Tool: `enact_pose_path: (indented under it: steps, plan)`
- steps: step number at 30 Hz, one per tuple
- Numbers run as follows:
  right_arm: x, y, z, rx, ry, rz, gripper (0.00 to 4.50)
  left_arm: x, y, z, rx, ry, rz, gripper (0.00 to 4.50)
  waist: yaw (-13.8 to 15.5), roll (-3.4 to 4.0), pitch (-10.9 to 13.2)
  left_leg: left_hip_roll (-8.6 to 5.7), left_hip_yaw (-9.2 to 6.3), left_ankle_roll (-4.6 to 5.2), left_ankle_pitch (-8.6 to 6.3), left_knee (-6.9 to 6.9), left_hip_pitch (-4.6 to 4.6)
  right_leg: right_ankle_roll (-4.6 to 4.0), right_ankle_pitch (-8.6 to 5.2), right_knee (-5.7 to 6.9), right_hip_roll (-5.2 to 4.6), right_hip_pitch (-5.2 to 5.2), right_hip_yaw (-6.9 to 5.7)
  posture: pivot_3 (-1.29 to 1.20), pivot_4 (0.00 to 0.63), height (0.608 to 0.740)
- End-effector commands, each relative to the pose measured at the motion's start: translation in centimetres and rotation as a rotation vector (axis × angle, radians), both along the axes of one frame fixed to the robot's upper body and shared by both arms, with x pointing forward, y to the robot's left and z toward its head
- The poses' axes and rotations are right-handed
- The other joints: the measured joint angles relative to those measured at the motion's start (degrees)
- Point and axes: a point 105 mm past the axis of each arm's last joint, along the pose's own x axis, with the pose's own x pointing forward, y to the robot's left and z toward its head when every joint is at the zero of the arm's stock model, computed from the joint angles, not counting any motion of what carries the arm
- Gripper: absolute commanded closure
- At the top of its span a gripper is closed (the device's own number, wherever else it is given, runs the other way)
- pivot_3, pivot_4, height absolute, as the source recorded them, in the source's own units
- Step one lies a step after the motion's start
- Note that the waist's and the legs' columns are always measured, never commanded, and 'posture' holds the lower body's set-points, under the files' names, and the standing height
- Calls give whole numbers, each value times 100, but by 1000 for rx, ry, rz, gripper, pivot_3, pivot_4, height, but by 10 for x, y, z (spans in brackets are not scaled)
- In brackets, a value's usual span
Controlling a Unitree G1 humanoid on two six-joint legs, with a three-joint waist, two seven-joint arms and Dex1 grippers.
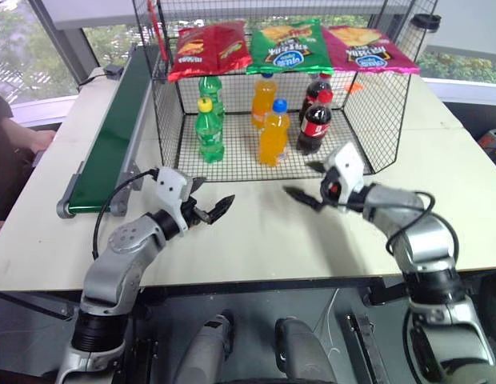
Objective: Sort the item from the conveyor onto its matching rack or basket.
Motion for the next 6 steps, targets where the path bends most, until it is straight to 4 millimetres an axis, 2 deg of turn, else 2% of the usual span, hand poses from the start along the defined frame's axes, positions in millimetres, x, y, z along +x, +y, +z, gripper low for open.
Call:
enact_pose_path:
  steps: [1, 6]
  plan:
    - [-16, 4, 10, 10, -17, 57, 86, -1, -4, 6, -11, -26, -24, 0, 0, 0, 0, 1, 1, 0, 0, 1, 0, 0, 0, -1, -1, 1, 0, 0, 150, 738]
    - [-22, 0, 1, 2, 24, 62, 86, -1, -7, 2, 2, -31, -36, 0, 9, -1, -1, 5, 2, -1, -1, 2, 0, -1, 0, -10, -1, 6, -1, 0, 150, 738]
